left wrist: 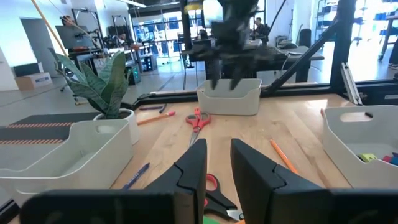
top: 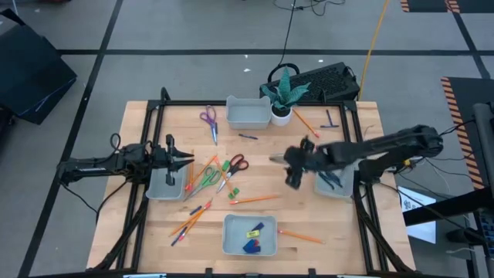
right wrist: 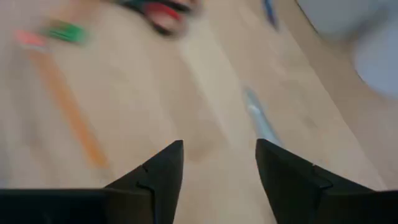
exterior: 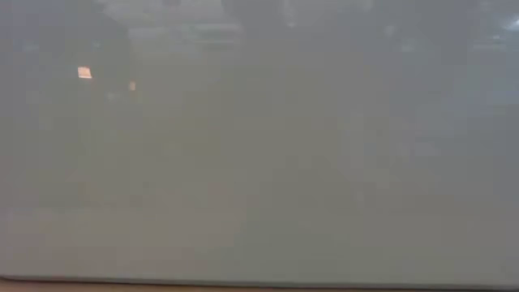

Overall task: Sort crayons/erasers/pens/pencils in bins
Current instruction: Put the red scissors into the top gray bin

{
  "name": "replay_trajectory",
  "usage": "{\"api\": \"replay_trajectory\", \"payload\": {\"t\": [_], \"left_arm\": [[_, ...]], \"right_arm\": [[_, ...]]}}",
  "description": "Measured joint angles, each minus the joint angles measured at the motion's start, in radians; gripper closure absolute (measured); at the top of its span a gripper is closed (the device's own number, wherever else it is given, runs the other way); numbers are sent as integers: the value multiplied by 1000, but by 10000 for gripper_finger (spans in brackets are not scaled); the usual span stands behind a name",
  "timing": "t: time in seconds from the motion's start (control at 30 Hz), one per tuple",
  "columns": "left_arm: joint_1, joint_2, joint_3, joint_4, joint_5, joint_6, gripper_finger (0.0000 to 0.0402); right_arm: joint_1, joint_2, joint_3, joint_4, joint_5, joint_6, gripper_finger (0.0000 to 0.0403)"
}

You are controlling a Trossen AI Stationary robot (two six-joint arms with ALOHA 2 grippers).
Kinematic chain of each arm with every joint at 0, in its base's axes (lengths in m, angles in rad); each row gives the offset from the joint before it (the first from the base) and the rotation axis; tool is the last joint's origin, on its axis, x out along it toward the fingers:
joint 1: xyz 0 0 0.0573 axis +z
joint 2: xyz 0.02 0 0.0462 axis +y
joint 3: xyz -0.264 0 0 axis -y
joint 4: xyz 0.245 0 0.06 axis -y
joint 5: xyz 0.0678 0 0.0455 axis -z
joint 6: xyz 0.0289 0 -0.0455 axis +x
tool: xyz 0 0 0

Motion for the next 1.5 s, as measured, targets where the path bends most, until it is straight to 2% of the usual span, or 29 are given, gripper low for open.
{"api": "replay_trajectory", "payload": {"t": [0.17, 0.33, 0.43, 0.5, 0.63, 0.8, 0.97, 1.13, 1.3, 1.5], "left_arm": [[0, 0, 0, 0, 0, 0, 325], [0, 0, 0, 0, 0, 0, 325], [0, 0, 0, 0, 0, 0, 325], [0, 0, 0, 0, 0, 0, 325], [0, 0, 0, 0, 0, 0, 325], [0, 0, 0, 0, 0, 0, 325], [0, 0, 0, 0, 0, 0, 325], [0, 0, 0, 0, 0, 0, 325], [0, 0, 0, 1, 0, 0, 325], [0, 0, 0, 0, 0, 0, 325]], "right_arm": [[-213, 75, 0, -132, -51, -26, 212], [-375, 142, 0, -173, -88, -291, 230], [-461, 191, 0, -181, -163, -427, 237], [-508, 223, 0, -202, -198, -503, 241], [-575, 263, -1, -192, -203, -634, 251], [-616, 321, -1, -193, -206, -719, 261], [-601, 372, 0, -195, -224, -797, 270], [-573, 354, -2, -194, -192, -793, 275], [-563, 316, 0, -188, -205, -787, 276], [-562, 320, -41, -142, -204, -861, 285]]}}
